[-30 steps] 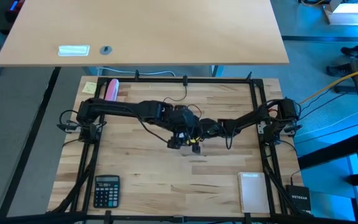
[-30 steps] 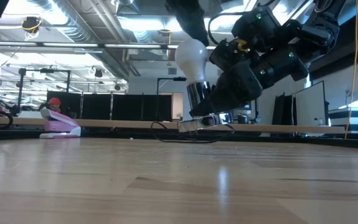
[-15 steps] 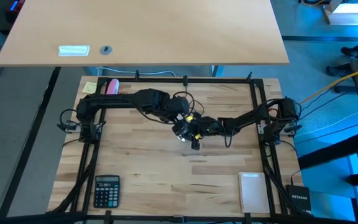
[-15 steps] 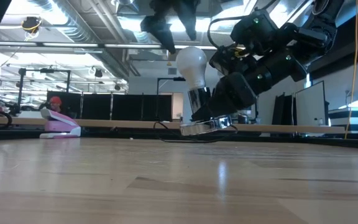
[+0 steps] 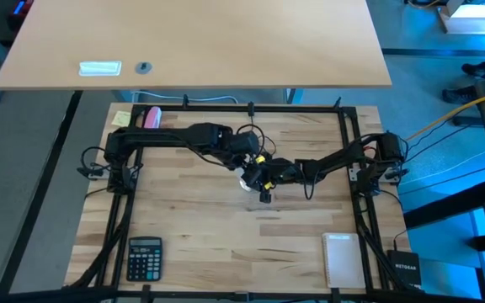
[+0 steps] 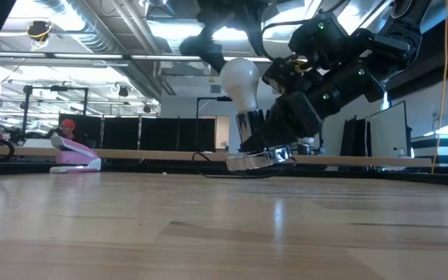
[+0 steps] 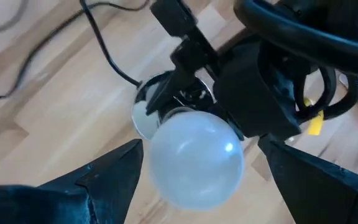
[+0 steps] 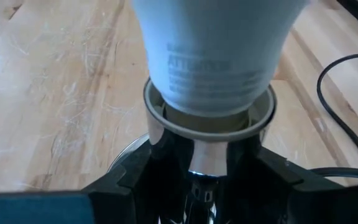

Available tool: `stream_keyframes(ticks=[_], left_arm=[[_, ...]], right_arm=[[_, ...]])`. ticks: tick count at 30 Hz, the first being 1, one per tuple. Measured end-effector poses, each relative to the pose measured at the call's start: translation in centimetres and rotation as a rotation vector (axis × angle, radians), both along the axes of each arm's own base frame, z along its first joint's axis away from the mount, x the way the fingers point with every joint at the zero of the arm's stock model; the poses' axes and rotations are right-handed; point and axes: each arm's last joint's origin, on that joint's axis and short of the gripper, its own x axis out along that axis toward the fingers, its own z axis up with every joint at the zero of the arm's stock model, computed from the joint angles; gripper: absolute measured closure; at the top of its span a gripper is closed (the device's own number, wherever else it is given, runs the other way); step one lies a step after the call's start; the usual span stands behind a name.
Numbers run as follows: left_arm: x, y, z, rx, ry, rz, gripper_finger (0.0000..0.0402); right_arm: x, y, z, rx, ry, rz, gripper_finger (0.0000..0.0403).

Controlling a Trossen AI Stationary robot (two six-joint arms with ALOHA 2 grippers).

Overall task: Screw lightbulb
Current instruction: Insert the lightbulb into the lamp

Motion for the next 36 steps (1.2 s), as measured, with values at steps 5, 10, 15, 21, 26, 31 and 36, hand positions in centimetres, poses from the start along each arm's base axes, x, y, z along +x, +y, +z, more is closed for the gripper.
stream_keyframes(ticks=[5, 10, 15, 21, 26, 31, 36], left_arm=[[-0.1, 0.0, -0.6, -0.011, 0.026, 0.011, 0.007], [-0.2, 0.0, -1.6, -0.022, 0.055, 0.023, 0.007], [0.0, 0.0, -2.0, -0.014, 0.047, 0.005, 0.0072], [0.1, 0.0, -2.0, 0.011, 0.04, -0.04, 0.0122], [0.1, 0.0, -2.0, 0.059, 0.041, -0.123, 0.0152], [0.2, 0.0, -2.1, 0.135, 0.055, -0.27, 0.0147], [0.4, 0.0, -2.3, 0.23, 0.071, -0.465, 0.0147]], right_arm=[[0.0, 0.0, 0.0, 0.0, 0.001, 0.0, 0.0223], [0.0, 0.0, 0.0, 0.0, 0.002, 0.0, 0.0223], [0.0, 0.0, 0.0, 0.0, 0.002, 0.0, 0.0223], [0.0, 0.0, 0.0, -0.001, 0.0, 0.0, 0.0223], [0.0, 0.0, 0.0, 0.0, 0.003, -0.001, 0.0223], [0.0, 0.0, 0.0, 0.001, -0.001, 0.009, 0.0223], [0.1, 0.1, 0.1, 0.015, -0.014, 0.036, 0.0223]])
